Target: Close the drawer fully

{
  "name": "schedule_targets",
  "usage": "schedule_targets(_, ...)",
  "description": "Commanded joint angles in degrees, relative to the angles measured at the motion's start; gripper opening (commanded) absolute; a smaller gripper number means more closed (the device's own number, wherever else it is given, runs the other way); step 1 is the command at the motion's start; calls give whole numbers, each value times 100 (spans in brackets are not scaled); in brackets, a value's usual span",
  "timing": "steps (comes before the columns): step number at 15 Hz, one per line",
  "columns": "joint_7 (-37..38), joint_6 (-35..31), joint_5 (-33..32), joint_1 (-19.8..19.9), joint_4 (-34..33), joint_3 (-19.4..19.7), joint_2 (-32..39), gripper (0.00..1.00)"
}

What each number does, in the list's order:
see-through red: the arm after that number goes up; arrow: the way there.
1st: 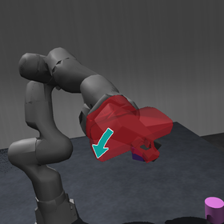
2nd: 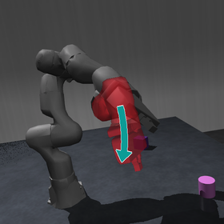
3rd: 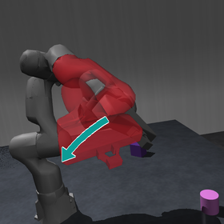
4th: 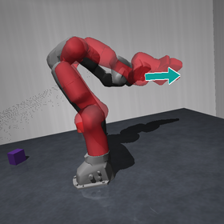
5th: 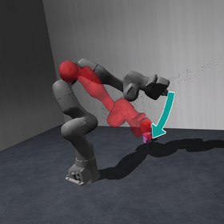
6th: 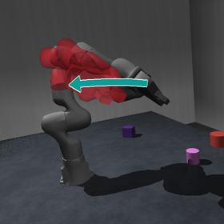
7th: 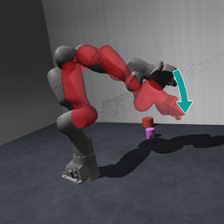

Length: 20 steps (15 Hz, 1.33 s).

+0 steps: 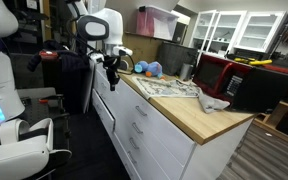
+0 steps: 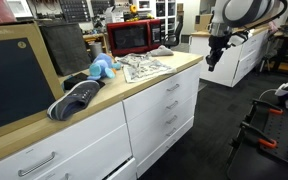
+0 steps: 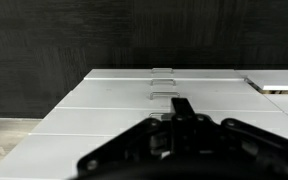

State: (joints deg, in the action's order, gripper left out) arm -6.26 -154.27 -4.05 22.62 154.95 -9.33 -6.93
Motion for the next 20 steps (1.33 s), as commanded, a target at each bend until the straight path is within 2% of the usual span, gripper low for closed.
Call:
schedule_targets(1, 800, 1164, -185, -874, -118, 431, -896, 0)
schedule_targets(5, 1428, 1963, -421, -1331, -368, 402, -1297, 0)
schedule_targets(10, 1625, 2630, -446, -1699, -609, 394, -1574, 0)
schedule_targets(20, 1488, 3622, -375, -1891, -1061, 493, -2053, 0)
